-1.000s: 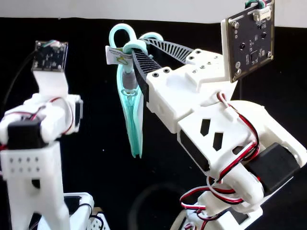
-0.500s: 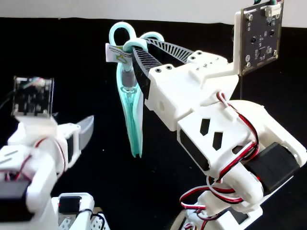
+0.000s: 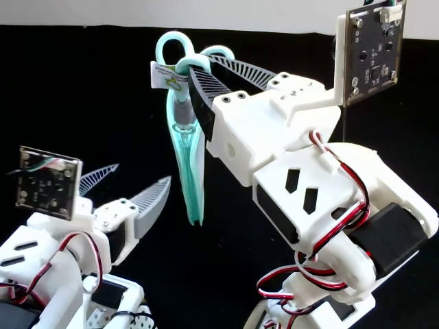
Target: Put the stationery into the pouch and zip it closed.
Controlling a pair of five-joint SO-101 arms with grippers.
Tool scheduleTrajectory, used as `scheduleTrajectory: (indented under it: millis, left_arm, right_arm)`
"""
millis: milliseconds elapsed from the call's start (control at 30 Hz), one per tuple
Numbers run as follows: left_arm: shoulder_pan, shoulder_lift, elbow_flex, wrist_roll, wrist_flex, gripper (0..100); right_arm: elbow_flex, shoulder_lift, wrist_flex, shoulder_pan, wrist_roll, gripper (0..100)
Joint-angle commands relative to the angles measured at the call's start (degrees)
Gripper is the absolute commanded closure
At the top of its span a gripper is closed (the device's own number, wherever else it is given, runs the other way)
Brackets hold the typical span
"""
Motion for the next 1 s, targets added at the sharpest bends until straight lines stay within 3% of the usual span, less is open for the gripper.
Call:
scheduleTrajectory:
  millis: [0,267,633,967]
  left_arm:
    - [1.2,-0.1,-0.9,2.9,-2.8,73]
    - [8.7,-0.1,-0.3,6.4,-3.6,73]
    - [8.7,-0.6,12.3,6.1,-11.6,73]
    - [7.3,-0.2,13.2,6.1,-13.5,73]
  right_arm:
    - [-1.2,0.1,-0.5,-0.6,-0.7,99.1]
    - [-1.6,3.5,-0.5,-0.6,-0.9,99.1]
    - [-5.2,5.5,-0.3,-0.6,-0.9,99.1]
    - [-10.8,5.4,1.8,-0.5,-0.6,99.1]
